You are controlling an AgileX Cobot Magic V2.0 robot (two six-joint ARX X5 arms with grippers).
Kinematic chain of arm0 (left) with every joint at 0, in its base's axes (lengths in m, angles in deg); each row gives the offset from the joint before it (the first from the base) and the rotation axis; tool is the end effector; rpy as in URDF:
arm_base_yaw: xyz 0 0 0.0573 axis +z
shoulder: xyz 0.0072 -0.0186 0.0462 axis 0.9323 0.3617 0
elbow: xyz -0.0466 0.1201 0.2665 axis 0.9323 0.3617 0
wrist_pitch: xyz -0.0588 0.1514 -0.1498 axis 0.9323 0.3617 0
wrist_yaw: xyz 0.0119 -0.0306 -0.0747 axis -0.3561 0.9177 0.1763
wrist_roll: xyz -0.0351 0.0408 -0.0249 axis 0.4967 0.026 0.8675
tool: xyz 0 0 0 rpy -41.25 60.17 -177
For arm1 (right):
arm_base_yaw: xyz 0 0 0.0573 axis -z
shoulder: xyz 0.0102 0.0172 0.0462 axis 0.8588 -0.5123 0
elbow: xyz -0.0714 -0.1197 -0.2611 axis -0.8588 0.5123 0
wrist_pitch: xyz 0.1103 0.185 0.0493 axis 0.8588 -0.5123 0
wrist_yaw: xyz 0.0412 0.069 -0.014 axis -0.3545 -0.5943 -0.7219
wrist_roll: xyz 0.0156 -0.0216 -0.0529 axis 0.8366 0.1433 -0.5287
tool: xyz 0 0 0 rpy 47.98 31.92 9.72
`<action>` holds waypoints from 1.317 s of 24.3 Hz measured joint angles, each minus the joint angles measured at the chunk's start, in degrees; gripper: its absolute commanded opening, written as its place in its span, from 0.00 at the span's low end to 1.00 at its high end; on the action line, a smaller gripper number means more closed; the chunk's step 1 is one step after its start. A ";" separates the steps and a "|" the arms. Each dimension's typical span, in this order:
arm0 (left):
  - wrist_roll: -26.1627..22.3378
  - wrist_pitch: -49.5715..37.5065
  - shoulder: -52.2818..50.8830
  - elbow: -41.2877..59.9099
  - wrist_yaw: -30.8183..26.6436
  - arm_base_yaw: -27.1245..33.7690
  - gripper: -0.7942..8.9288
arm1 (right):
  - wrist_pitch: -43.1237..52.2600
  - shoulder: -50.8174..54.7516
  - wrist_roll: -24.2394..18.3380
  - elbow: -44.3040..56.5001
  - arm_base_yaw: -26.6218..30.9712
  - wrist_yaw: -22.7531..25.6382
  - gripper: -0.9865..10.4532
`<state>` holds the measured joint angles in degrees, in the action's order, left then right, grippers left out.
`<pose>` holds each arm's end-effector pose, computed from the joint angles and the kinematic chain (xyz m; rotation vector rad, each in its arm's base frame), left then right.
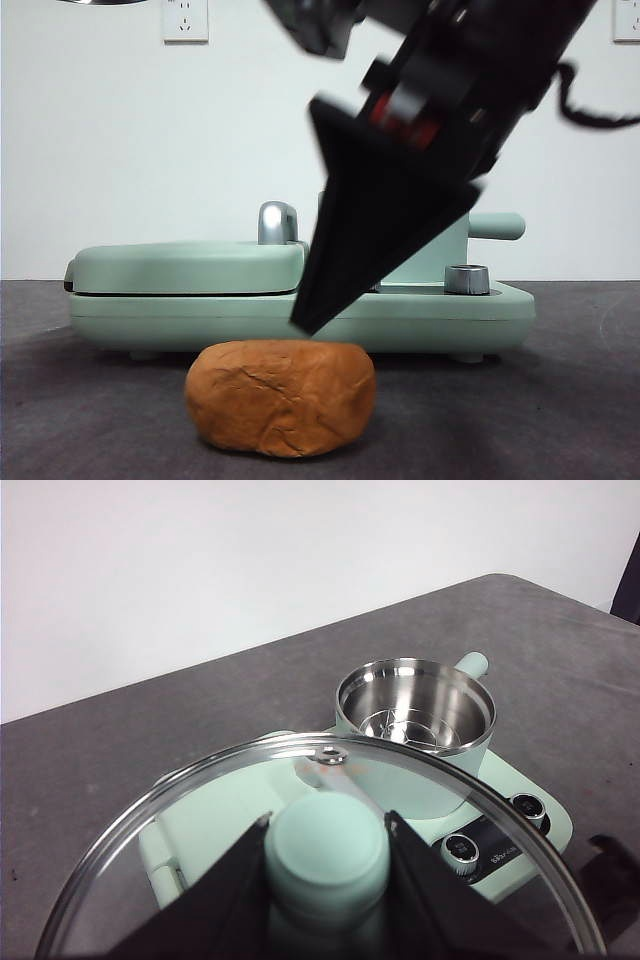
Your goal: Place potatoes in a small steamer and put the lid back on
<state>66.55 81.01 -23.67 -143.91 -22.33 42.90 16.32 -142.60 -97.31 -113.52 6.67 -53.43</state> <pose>0.0777 -0.0421 0.3824 0.0919 0.2222 -0.5578 0.1403 0.1974 0.2467 -0.6008 0.8171 1.2016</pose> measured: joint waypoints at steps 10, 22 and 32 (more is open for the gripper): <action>0.02 0.00 0.00 0.00 -0.02 0.00 0.10 | 5.11 -8.79 0.04 0.00 -1.70 2.86 0.31; 0.02 -0.04 0.00 0.00 -0.02 0.00 0.10 | -11.02 9.03 9.60 -5.22 1.53 8.96 0.26; 0.02 -0.46 0.00 0.00 -0.02 0.00 0.10 | -31.98 1.75 13.44 -37.13 18.16 10.23 0.27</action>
<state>66.58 80.55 -23.67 -143.91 -22.35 42.90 -15.66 -140.86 -83.87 -150.65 24.83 -43.20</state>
